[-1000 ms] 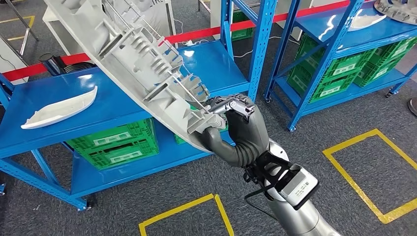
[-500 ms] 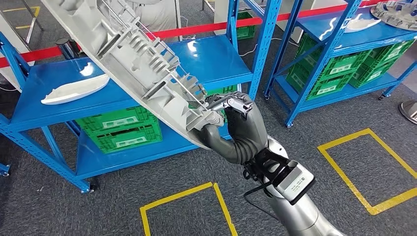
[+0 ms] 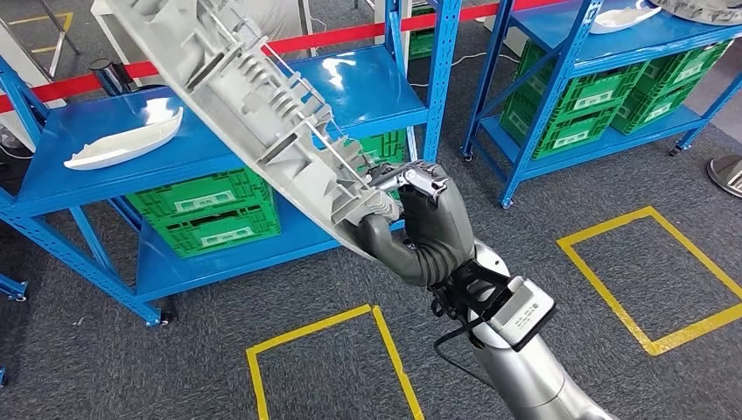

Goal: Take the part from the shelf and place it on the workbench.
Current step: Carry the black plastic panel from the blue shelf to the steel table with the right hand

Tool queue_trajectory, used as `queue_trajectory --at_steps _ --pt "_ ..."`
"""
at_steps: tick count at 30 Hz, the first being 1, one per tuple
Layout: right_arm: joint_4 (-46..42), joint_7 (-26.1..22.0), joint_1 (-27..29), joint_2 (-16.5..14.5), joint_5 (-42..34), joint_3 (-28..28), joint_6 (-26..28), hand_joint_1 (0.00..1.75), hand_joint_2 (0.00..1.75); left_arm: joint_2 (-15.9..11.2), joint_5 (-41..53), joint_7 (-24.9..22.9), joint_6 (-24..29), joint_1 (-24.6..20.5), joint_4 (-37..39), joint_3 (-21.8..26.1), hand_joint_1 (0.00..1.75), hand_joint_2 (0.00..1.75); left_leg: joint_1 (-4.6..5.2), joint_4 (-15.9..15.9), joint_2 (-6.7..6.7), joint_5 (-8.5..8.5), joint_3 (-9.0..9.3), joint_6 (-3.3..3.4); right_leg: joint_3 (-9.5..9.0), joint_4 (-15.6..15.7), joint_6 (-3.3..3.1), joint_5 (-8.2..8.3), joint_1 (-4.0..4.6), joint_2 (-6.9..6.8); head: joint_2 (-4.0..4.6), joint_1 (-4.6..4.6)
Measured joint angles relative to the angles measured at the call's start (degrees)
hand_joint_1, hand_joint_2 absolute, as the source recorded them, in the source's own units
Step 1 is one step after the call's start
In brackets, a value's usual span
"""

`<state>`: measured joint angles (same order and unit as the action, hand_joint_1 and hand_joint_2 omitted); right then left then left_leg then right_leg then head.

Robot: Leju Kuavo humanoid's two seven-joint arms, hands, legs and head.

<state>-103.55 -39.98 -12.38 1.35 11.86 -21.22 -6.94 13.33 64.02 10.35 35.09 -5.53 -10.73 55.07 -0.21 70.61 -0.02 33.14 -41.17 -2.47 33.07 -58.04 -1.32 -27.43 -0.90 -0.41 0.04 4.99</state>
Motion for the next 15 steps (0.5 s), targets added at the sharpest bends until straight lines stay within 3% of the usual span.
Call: queue_trajectory --at_steps 1,2,3,5,7,8,10,12,13,15 --pt "-0.22 -0.01 0.17 -0.08 -0.29 0.00 0.56 1.66 1.75 0.00 -0.01 -0.02 0.10 0.02 0.00 0.05 0.00 1.75 -0.08 3.00 0.01 1.11 -0.37 -0.19 0.68 -0.02 0.04 0.54 0.01 -0.04 0.01 0.00" --pt "-0.40 -0.01 0.31 -0.16 -0.39 0.00 1.15 1.66 1.75 0.00 -0.02 -0.03 0.18 0.03 0.00 0.10 0.00 1.75 -0.14 4.40 0.01 0.91 0.06 -0.29 1.39 -0.05 0.12 1.10 0.01 -0.07 0.01 -0.01" --pt "-0.56 -0.01 0.39 -0.21 -0.40 0.00 1.58 1.66 1.75 0.00 -0.02 -0.03 0.22 0.04 -0.01 0.13 0.00 1.75 -0.20 3.74 0.01 -0.32 1.45 -0.31 2.08 -0.08 0.24 1.64 0.00 -0.07 0.01 0.00" --pt "-0.90 -0.02 0.45 -0.27 -0.41 0.00 2.04 1.66 1.75 0.00 -0.02 -0.01 0.23 -0.02 -0.02 0.14 0.00 1.75 -0.29 -3.22 -0.04 -2.86 6.92 -0.04 3.25 -0.17 0.62 2.65 -0.03 -0.01 0.01 -0.01" --pt "-1.29 -0.02 0.48 -0.33 -0.22 0.02 2.47 1.66 1.75 0.00 -0.01 0.10 0.22 -0.14 -0.04 0.14 0.00 1.75 -0.03 -11.12 -0.25 -2.73 12.16 0.62 3.88 -0.19 1.22 3.56 -0.02 -0.02 0.01 0.04" --pt "-1.43 -0.03 0.52 -0.38 -0.03 0.03 2.75 1.66 1.75 0.00 -0.01 0.18 0.22 -0.18 -0.05 0.14 0.00 1.75 0.17 -13.16 -0.36 -2.25 13.33 0.98 4.01 -0.09 1.55 4.03 -0.05 -0.06 0.00 0.04" --pt "-1.62 -0.05 0.76 -0.43 0.37 0.04 3.35 1.66 1.75 0.03 -0.03 0.29 0.17 -0.13 -0.03 0.16 0.00 1.75 0.33 -13.92 -0.35 -2.80 13.17 1.85 4.23 0.29 2.24 4.96 -0.14 -0.11 -0.01 0.11" --pt "-1.88 -0.07 1.21 -0.41 0.50 0.04 3.89 1.66 1.75 0.09 -0.20 0.40 0.09 -0.06 -0.03 0.19 0.00 1.75 0.14 -14.28 -0.05 -3.96 12.25 2.95 5.09 -0.84 2.82 3.33 -0.15 0.02 0.00 0.17" --pt "-1.98 -0.08 1.40 -0.40 0.53 0.03 4.10 1.66 1.75 0.14 -0.29 0.48 0.06 -0.04 -0.03 0.20 0.00 1.75 -0.01 -14.40 0.13 -4.61 11.61 3.43 5.92 -3.03 3.02 1.00 -0.14 0.09 0.00 0.23" --pt "-2.04 -0.09 1.73 -0.36 0.54 0.03 4.46 1.66 1.75 0.17 -0.35 0.62 0.05 -0.03 -0.03 0.22 0.00 1.75 0.05 -14.13 0.35 -5.68 10.12 3.89 8.01 -10.55 3.32 -4.58 -0.15 0.21 0.01 0.52"
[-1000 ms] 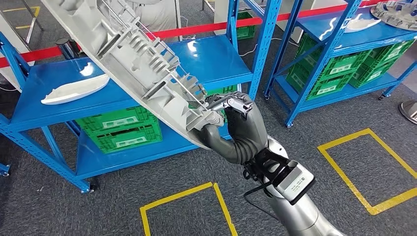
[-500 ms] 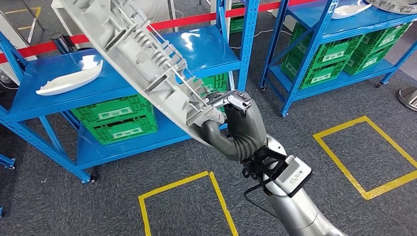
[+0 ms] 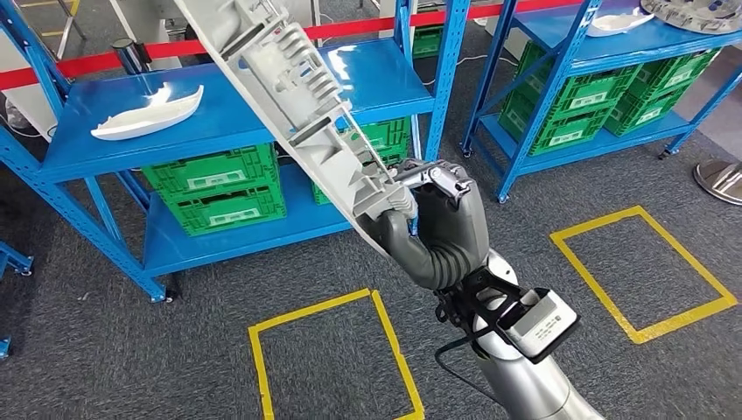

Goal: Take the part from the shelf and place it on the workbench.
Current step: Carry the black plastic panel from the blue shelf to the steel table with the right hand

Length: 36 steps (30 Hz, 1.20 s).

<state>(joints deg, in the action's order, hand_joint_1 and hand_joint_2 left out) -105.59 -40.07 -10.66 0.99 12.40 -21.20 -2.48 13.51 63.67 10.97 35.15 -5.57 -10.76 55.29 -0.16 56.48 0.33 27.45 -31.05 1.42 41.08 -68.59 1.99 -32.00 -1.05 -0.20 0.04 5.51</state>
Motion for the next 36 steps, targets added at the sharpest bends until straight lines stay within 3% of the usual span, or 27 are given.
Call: queue_trajectory --at_steps 1,2,3,5,7,9,11,12,14,16,17,19,21,23,24,27,29,31,32,33,34,36 --pt "0.00 -0.01 0.22 0.04 -0.01 -0.01 0.16 1.66 1.75 0.02 0.01 0.07 0.00 0.01 0.01 0.01 0.00 1.75 0.02 0.18 0.07 -0.49 -0.78 0.03 0.76 -3.65 0.12 -1.66 0.01 0.03 0.00 0.12" --pt "0.00 -0.01 0.46 0.10 -0.03 -0.01 0.34 1.66 1.75 0.02 0.04 0.12 -0.01 0.02 0.01 0.01 0.00 1.75 0.03 0.40 0.12 -0.98 -1.64 0.00 0.76 -5.83 0.20 -1.91 0.01 0.05 0.00 0.26" --pt "0.00 0.01 0.64 0.15 -0.08 -0.01 0.48 1.66 1.75 0.03 0.10 0.16 -0.04 0.02 0.01 0.01 0.00 1.75 0.01 0.68 0.15 -1.43 -2.50 -0.11 -0.26 -5.88 0.22 -0.97 -0.01 0.06 0.00 0.39" --pt "-0.01 0.04 0.80 0.22 -0.25 -0.01 0.61 1.66 1.75 0.07 0.24 0.20 -0.16 0.03 0.02 0.01 0.00 1.75 -0.05 1.44 0.16 -2.15 -4.11 -0.49 -5.18 -0.17 0.15 1.81 -0.09 0.04 -0.01 0.69" --pt "-0.07 0.07 0.80 0.24 -0.39 -0.04 0.58 1.66 1.75 0.11 0.32 0.28 -0.24 0.03 0.02 0.01 0.00 1.75 0.09 2.23 0.11 -2.75 -5.30 -1.09 -10.19 7.30 -0.27 1.80 0.08 0.15 -0.01 0.96" --pt "-0.15 0.07 0.84 0.27 -0.44 -0.09 0.58 1.66 1.75 0.11 0.37 0.32 -0.24 0.06 0.02 0.01 0.00 1.75 0.23 2.53 0.08 -3.55 -5.90 -1.82 -11.58 10.17 -1.00 0.92 0.38 0.32 -0.02 1.12" --pt "-0.19 0.06 0.82 0.30 -0.57 -0.14 0.58 1.66 1.75 0.08 0.46 0.20 -0.24 0.16 0.02 0.01 0.00 1.75 0.12 2.60 -0.01 -3.89 -6.33 -2.52 -10.74 10.16 -1.99 1.59 0.30 0.26 -0.02 1.08" --pt "-0.20 0.05 0.81 0.30 -0.64 -0.15 0.57 1.66 1.75 0.07 0.53 0.12 -0.24 0.21 0.03 0.01 0.00 1.75 0.06 3.30 -0.07 -2.96 -6.79 -2.85 -10.27 10.20 -2.53 2.06 0.22 0.18 -0.02 0.96" --pt "-0.20 0.05 0.75 0.30 -0.67 -0.16 0.59 1.66 1.75 0.04 0.66 0.02 -0.24 0.28 0.03 0.01 0.00 1.75 -0.11 7.97 -0.14 1.65 -8.37 -3.44 -9.19 10.28 -3.23 3.14 0.08 0.03 -0.01 0.55" --pt "-0.20 0.05 0.76 0.30 -0.60 -0.16 0.63 1.66 1.75 0.04 0.82 0.01 -0.24 0.29 0.03 0.01 0.00 1.75 -0.15 15.25 -0.15 6.24 -10.00 -3.81 -7.82 10.25 -3.39 4.25 0.16 0.01 0.00 0.26" --pt "-0.20 0.06 0.78 0.30 -0.54 -0.16 0.66 1.66 1.75 0.04 0.91 0.01 -0.24 0.29 0.02 0.01 0.00 1.75 -0.15 17.82 -0.15 6.86 -10.22 -3.85 -7.10 10.23 -3.38 4.78 0.23 0.01 -0.01 0.21" --pt "-0.21 0.07 0.90 0.31 -0.37 -0.16 0.73 1.66 1.75 0.04 1.16 0.00 -0.22 0.28 0.02 0.01 0.00 1.75 -0.09 17.83 -0.32 4.38 -8.27 -3.47 -5.63 10.19 -3.20 5.84 0.38 0.46 -0.01 0.16" --pt "-0.28 0.07 1.03 0.32 -0.09 -0.16 0.79 1.66 1.75 -0.03 1.43 0.00 -0.17 0.26 -0.01 0.01 0.00 1.75 0.08 11.48 -1.81 2.08 -2.92 -2.43 -4.32 10.15 -2.87 6.97 0.55 1.20 -0.01 0.17" --pt "-0.59 0.07 1.16 0.33 0.03 -0.17 0.79 1.66 1.75 -0.15 1.82 -0.04 -0.06 0.24 -0.04 0.01 0.00 1.75 0.30 3.71 -3.41 3.38 2.50 -1.59 -3.45 10.13 -2.43 8.09 0.62 1.77 -0.01 0.18" --pt "-0.79 0.07 1.26 0.34 0.04 -0.17 0.79 1.66 1.75 -0.20 2.04 -0.09 0.02 0.22 -0.05 0.01 0.00 1.75 0.42 1.41 -3.65 4.32 3.93 -1.40 -3.18 10.15 -2.17 8.57 0.60 2.04 -0.01 0.18" --pt "-1.39 0.04 1.89 0.44 0.27 -0.16 0.82 1.66 1.75 -0.11 2.48 -0.49 0.17 0.35 -0.03 0.01 0.00 1.75 0.37 -0.12 -1.93 3.93 3.97 -0.70 -2.53 9.82 -1.12 9.10 0.51 2.47 -0.01 0.15" --pt "-1.65 0.04 2.30 0.59 0.58 -0.14 0.86 1.66 1.75 -0.03 2.56 -0.61 0.17 0.42 -0.02 0.01 0.00 1.75 0.10 -0.27 -0.51 3.18 3.50 -0.03 -0.89 5.99 -0.59 6.19 0.43 1.51 -0.01 0.22" --pt "-1.73 0.01 2.65 0.71 0.69 -0.14 0.83 1.66 1.75 -0.02 2.60 -0.72 0.13 0.43 -0.02 0.01 0.00 1.75 0.11 0.01 0.78 2.74 2.61 0.25 1.78 -1.35 -0.16 1.88 0.35 0.89 0.00 0.34" --pt "-1.73 0.01 2.85 0.75 0.67 -0.14 0.75 1.66 1.75 -0.02 2.62 -0.89 0.10 0.44 -0.01 0.01 0.00 1.75 0.11 0.23 1.47 2.58 2.16 0.23 2.60 -4.29 0.02 0.56 0.26 0.82 -0.01 0.35" --pt "-1.73 0.01 2.99 0.78 0.63 -0.14 0.63 1.66 1.75 -0.01 2.65 -1.09 0.08 0.44 -0.01 0.01 0.00 1.75 0.08 0.51 2.17 2.47 1.73 0.17 2.44 -5.37 0.17 0.22 0.16 0.68 -0.01 0.35" --pt "-1.73 0.03 3.07 0.80 0.60 -0.14 0.49 1.66 1.75 0.02 2.68 -1.28 0.08 0.44 -0.01 0.01 0.00 1.75 0.04 0.85 2.87 2.42 1.34 0.09 1.01 -4.08 0.29 0.84 0.05 0.39 -0.01 0.35" --pt "-1.74 0.07 3.09 0.82 0.58 -0.14 0.27 1.66 1.75 0.09 2.70 -1.45 0.08 0.39 -0.01 0.01 0.00 1.75 -0.04 1.67 4.11 2.53 0.70 -0.25 -4.02 3.12 0.36 2.82 -0.03 -1.33 -0.01 0.35"
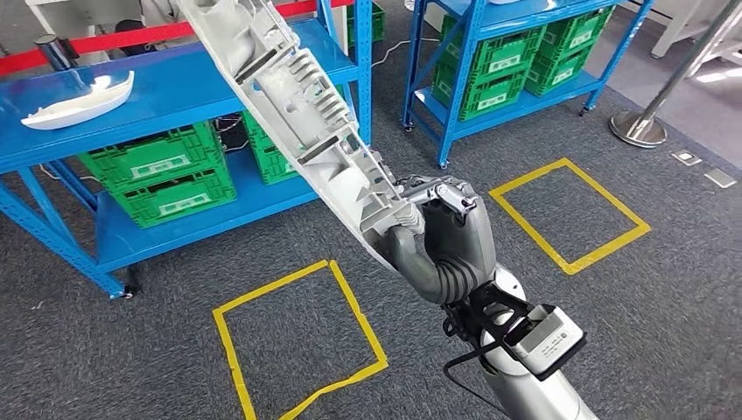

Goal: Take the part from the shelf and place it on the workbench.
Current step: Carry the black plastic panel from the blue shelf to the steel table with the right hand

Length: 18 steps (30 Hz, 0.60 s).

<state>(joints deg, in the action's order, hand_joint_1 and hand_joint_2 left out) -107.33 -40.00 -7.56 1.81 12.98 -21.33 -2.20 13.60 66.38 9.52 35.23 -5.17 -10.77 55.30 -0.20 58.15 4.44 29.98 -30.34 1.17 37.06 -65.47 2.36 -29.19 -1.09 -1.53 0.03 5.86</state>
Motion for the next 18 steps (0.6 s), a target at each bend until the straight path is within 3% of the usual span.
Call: queue_trajectory --at_steps 2,3,5,6,8,10,12,13,14,16,18 --pt "-0.07 -0.01 0.00 0.00 0.00 0.00 -0.08 1.66 1.75 0.04 0.00 0.00 0.01 -0.05 -0.03 0.00 0.00 1.75 0.19 0.70 0.91 0.23 -0.39 -0.66 -3.12 5.28 -0.53 0.87 0.17 -1.49 0.00 -0.07" --pt "-0.12 -0.01 0.01 0.00 -0.01 0.01 -0.10 1.66 1.75 0.04 0.00 0.01 0.01 -0.07 -0.04 0.00 0.00 1.75 0.31 0.81 1.29 0.25 -0.42 -1.06 -3.32 5.98 -0.97 0.76 0.33 -1.61 0.01 -0.15" --pt "-0.31 -0.02 0.06 0.00 -0.01 0.03 -0.14 1.66 1.75 0.06 0.00 0.01 0.01 -0.13 -0.05 0.00 0.00 1.75 0.33 0.67 2.09 0.13 -0.28 -1.76 -2.99 6.07 -1.89 1.24 0.42 -0.52 0.01 -0.28" --pt "-0.43 -0.02 0.09 0.00 -0.02 0.05 -0.15 1.66 1.75 0.06 0.00 0.02 0.01 -0.16 -0.05 0.00 0.00 1.75 0.22 0.86 1.77 0.37 -0.38 -2.13 -2.88 6.23 -2.31 1.49 0.36 -0.04 0.00 -0.32" --pt "-0.66 -0.03 0.12 0.00 0.02 0.07 -0.15 1.66 1.75 0.06 -0.08 0.10 0.04 -0.17 -0.05 0.00 0.00 1.75 0.00 4.02 -0.77 2.76 -1.70 -2.72 -2.65 6.53 -3.02 2.01 0.04 0.87 0.01 -0.56" --pt "-0.78 -0.03 0.19 0.00 -0.16 0.09 -0.17 1.66 1.75 0.06 -0.40 0.25 0.08 -0.04 -0.04 0.00 0.00 1.75 -0.15 11.23 -3.51 6.76 -4.75 -3.05 -2.29 6.53 -3.34 2.34 -0.02 1.90 0.01 -0.83" --pt "-0.82 -0.03 0.36 0.00 -0.67 0.15 -0.34 1.66 1.75 0.06 -0.79 0.43 0.03 0.12 -0.03 0.00 0.00 1.75 -0.16 16.93 -4.17 8.67 -7.25 -3.04 -1.93 6.49 -3.33 2.64 0.05 3.19 0.01 -0.91" --pt "-0.82 -0.02 0.45 0.00 -0.86 0.20 -0.48 1.66 1.75 0.07 -0.94 0.54 -0.02 0.15 -0.01 0.00 0.00 1.75 -0.16 16.97 -4.29 8.03 -7.24 -2.90 -1.78 6.45 -3.24 2.79 0.07 3.93 0.01 -0.92" --pt "-0.82 -0.01 0.50 0.00 -0.89 0.23 -0.58 1.66 1.75 0.08 -1.03 0.62 -0.05 0.15 0.00 0.00 0.00 1.75 -0.16 14.60 -4.57 6.28 -6.06 -2.67 -1.68 6.42 -3.10 2.93 0.07 4.72 0.01 -0.92" --pt "-0.82 -0.01 0.51 -0.01 -0.62 0.26 -0.58 1.66 1.75 0.09 -1.14 0.40 -0.17 0.12 0.02 0.00 0.00 1.75 -0.19 6.30 -7.13 2.32 -2.04 -1.99 -1.48 6.33 -2.64 3.25 0.11 6.26 0.00 -0.92" --pt "-0.83 -0.02 0.44 -0.02 -0.16 0.27 -0.28 1.66 1.75 0.13 -1.07 -0.43 -0.33 0.12 0.04 0.00 0.00 1.75 -0.12 1.12 -9.61 0.79 0.24 -1.58 -1.07 6.30 -1.93 3.68 0.00 7.64 0.00 -0.92"
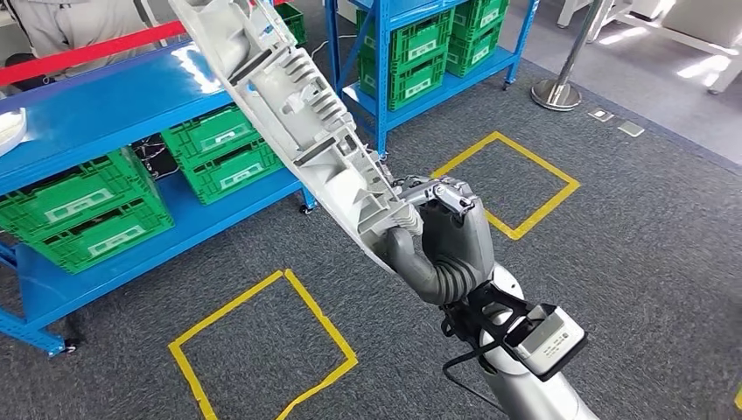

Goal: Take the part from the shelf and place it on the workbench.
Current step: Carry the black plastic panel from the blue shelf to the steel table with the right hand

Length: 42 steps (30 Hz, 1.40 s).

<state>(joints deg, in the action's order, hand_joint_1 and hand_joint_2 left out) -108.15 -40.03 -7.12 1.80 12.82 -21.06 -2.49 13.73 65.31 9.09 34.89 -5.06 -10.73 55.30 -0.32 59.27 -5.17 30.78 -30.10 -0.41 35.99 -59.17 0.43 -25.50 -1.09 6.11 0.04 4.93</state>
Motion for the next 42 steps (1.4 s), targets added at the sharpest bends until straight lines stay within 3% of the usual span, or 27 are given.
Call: queue_trajectory --at_steps 1,3,5,7,9,10,11,14,16,18,20,22,24,25,26,27,29,31,33,34,35,37,39,40,41,42 --pt "0.00 -0.01 0.01 -0.01 0.22 0.03 0.22 1.66 1.75 0.02 0.10 -0.53 -0.06 0.01 0.02 0.01 0.00 1.75 0.12 -0.52 -0.25 0.09 0.11 0.13 0.25 0.08 0.46 0.29 -0.11 0.68 0.01 0.00" --pt "-0.02 0.00 0.18 0.01 0.55 0.13 0.62 1.66 1.75 0.17 0.36 -1.30 -0.10 -0.01 0.05 0.02 0.00 1.75 0.14 -0.83 1.27 -0.45 0.17 0.68 0.69 0.30 1.32 0.82 -0.39 1.62 0.00 -0.02" --pt "-0.05 0.02 0.23 0.02 0.62 0.24 0.75 1.66 1.75 0.34 0.52 -1.57 -0.12 -0.10 0.05 0.04 0.00 1.75 -0.10 -1.30 2.97 -1.11 0.12 1.51 1.91 -1.64 1.76 -0.51 -0.15 -0.67 0.00 0.25" --pt "-0.07 0.01 0.18 0.02 0.68 0.26 0.75 1.66 1.75 0.42 0.67 -1.75 -0.19 0.01 0.07 0.04 0.00 1.75 -0.07 -1.40 4.79 -1.42 -0.28 1.93 4.79 -7.96 2.02 -4.29 0.10 -4.22 0.00 0.56" --pt "-0.06 0.00 0.30 0.02 0.92 0.27 0.75 1.66 1.75 0.43 0.98 -2.25 -0.35 0.21 0.10 0.04 0.00 1.75 0.04 -1.23 6.75 -1.46 -0.67 2.00 7.32 -14.33 2.31 -6.97 0.06 -5.44 0.00 0.59" --pt "-0.06 0.00 0.46 0.02 1.11 0.31 0.76 1.66 1.75 0.44 1.22 -2.55 -0.51 0.23 0.10 0.04 0.00 1.75 0.05 -1.12 7.70 -1.45 -0.82 1.99 7.23 -14.94 2.39 -6.87 0.05 -5.68 0.00 0.59" --pt "-0.07 0.00 0.68 0.02 1.34 0.36 0.77 1.66 1.75 0.48 1.51 -2.79 -0.70 0.20 0.10 0.04 0.00 1.75 0.06 -1.00 8.58 -1.41 -0.92 1.95 5.97 -13.32 2.39 -5.87 0.05 -5.98 0.00 0.59" --pt "-0.14 0.02 1.51 0.02 2.02 0.54 1.14 1.66 1.75 0.67 2.54 -2.95 -1.35 0.12 0.09 -0.05 0.00 1.75 0.29 -0.52 10.68 -1.05 -1.02 1.47 -0.71 -2.36 1.75 -2.40 0.37 -8.83 0.00 0.55" --pt "-0.36 0.01 2.15 0.06 2.12 0.59 1.83 1.66 1.75 0.72 3.01 -2.75 -1.47 0.11 0.08 -0.14 0.00 1.75 0.55 -0.43 11.66 -0.88 -0.93 0.83 -1.97 0.38 0.92 -2.12 0.73 -9.71 0.00 0.46" --pt "-0.56 0.00 2.70 0.15 2.01 0.61 2.42 1.66 1.75 0.66 3.13 -2.47 -1.46 0.04 0.05 -0.15 0.00 1.75 0.60 -0.62 12.46 -0.85 -0.75 0.14 -1.71 0.52 0.20 -1.69 0.65 -8.40 0.00 0.42" --pt "-0.67 0.00 2.99 0.20 1.95 0.62 2.63 1.66 1.75 0.51 3.13 -2.30 -1.45 -0.03 0.02 -0.16 0.00 1.75 0.42 0.99 10.42 0.59 -1.28 -0.53 -1.60 0.87 -0.49 -1.22 0.26 -7.20 0.00 0.26" --pt "-0.72 0.01 3.14 0.22 1.94 0.61 2.67 1.66 1.75 0.31 3.13 -2.25 -1.45 0.03 0.00 -0.17 0.00 1.75 0.16 7.17 6.80 4.36 -3.80 -0.99 -1.39 1.01 -0.96 -0.90 0.05 -6.00 0.00 -0.06" --pt "-0.72 0.02 3.28 0.23 1.94 0.60 2.68 1.66 1.75 0.15 3.11 -2.27 -1.45 0.20 0.00 -0.17 0.00 1.75 0.09 14.26 5.45 7.35 -6.91 -1.14 -1.13 0.98 -1.08 -0.73 0.09 -4.52 0.00 -0.20" --pt "-0.72 0.03 3.38 0.23 1.94 0.60 2.68 1.66 1.75 0.07 3.11 -2.28 -1.45 0.26 0.00 -0.16 0.00 1.75 0.09 15.48 5.33 7.28 -7.45 -1.12 -1.07 0.96 -1.03 -0.65 0.10 -3.74 0.00 -0.21" --pt "-0.72 0.03 3.47 0.24 1.93 0.60 2.68 1.66 1.75 0.02 3.10 -2.29 -1.45 0.28 0.00 -0.16 0.00 1.75 0.09 14.41 5.20 6.04 -6.93 -1.03 -1.05 0.94 -0.92 -0.56 0.09 -2.91 0.00 -0.22" --pt "-0.73 0.03 3.53 0.24 1.93 0.60 2.68 1.66 1.75 -0.03 3.10 -2.29 -1.45 0.27 0.00 -0.16 0.00 1.75 0.07 11.29 4.83 4.01 -5.45 -0.87 -1.05 0.92 -0.78 -0.46 0.06 -2.09 0.00 -0.25" --pt "-0.73 0.02 3.49 0.24 1.79 0.60 2.57 1.66 1.75 -0.20 3.09 -2.22 -1.41 0.22 0.00 -0.17 0.00 1.75 -0.01 3.02 1.72 0.42 -1.73 -0.39 -0.88 0.85 -0.32 -0.20 -0.08 -0.55 0.01 -0.40" --pt "-0.71 0.01 3.24 0.24 1.31 0.60 2.16 1.66 1.75 -0.44 2.92 -1.73 -1.28 0.20 -0.01 -0.17 0.00 1.75 0.15 -0.96 -0.73 -0.60 -0.15 0.03 -0.35 0.88 0.43 0.22 -0.39 0.84 0.01 -0.55" --pt "-0.71 0.02 3.04 0.23 0.45 0.60 1.71 1.66 1.75 -0.64 2.69 -0.97 -1.19 0.11 -0.03 -0.16 0.00 1.75 0.33 -1.36 0.27 -0.90 -0.07 0.58 0.10 1.25 1.36 0.80 -0.65 2.23 0.01 -0.62" --pt "-0.74 0.01 3.00 0.23 -0.03 0.61 1.62 1.66 1.75 -0.76 2.63 -0.63 -1.17 -0.02 -0.06 -0.15 0.00 1.75 0.24 -1.76 1.10 -1.23 0.09 0.96 0.34 1.21 1.67 0.86 -0.62 1.71 0.01 -0.65" --pt "-0.77 0.02 2.90 0.23 -0.42 0.61 1.62 1.66 1.75 -0.86 2.63 -0.34 -1.17 -0.18 -0.10 -0.14 0.00 1.75 0.08 -2.21 1.97 -1.61 0.26 1.34 0.84 0.50 1.87 0.39 -0.48 0.32 0.00 -0.60" --pt "-1.03 0.02 2.64 0.25 -0.79 0.62 1.97 1.66 1.75 -1.08 2.98 0.10 -1.19 -0.44 -0.19 -0.14 0.00 1.75 -0.10 -2.79 3.84 -2.09 0.42 1.82 3.35 -4.59 2.09 -2.56 -0.22 -3.68 0.00 -0.47" --pt "-1.65 -0.01 2.60 0.33 -0.83 0.63 2.73 1.66 1.75 -1.21 3.76 0.01 -1.22 -0.52 -0.22 -0.21 0.00 1.75 -0.11 -2.81 5.84 -2.09 0.37 1.91 6.77 -12.00 2.50 -5.81 -0.35 -5.22 0.01 -0.40" --pt "-2.08 -0.03 2.76 0.44 -0.86 0.65 3.22 1.66 1.75 -1.26 4.22 -0.27 -1.24 -0.59 -0.22 -0.28 0.00 1.75 -0.15 -2.79 6.81 -2.01 0.39 1.84 7.60 -13.92 2.73 -6.20 -0.50 -5.41 0.01 -0.42" --pt "-2.58 -0.04 2.94 0.57 -0.90 0.69 3.71 1.66 1.75 -1.29 4.66 -0.60 -1.24 -0.71 -0.22 -0.40 0.00 1.75 -0.23 -2.73 7.75 -1.89 0.41 1.68 7.29 -13.67 2.99 -5.56 -0.69 -5.64 0.01 -0.40" --pt "-3.08 -0.03 3.09 0.74 -0.92 0.75 4.12 1.66 1.75 -1.32 5.03 -0.93 -1.24 -0.86 -0.22 -0.53 0.00 1.75 -0.38 -2.54 8.60 -1.68 0.44 1.43 5.76 -11.07 3.28 -4.09 -0.91 -6.18 0.01 -0.40"
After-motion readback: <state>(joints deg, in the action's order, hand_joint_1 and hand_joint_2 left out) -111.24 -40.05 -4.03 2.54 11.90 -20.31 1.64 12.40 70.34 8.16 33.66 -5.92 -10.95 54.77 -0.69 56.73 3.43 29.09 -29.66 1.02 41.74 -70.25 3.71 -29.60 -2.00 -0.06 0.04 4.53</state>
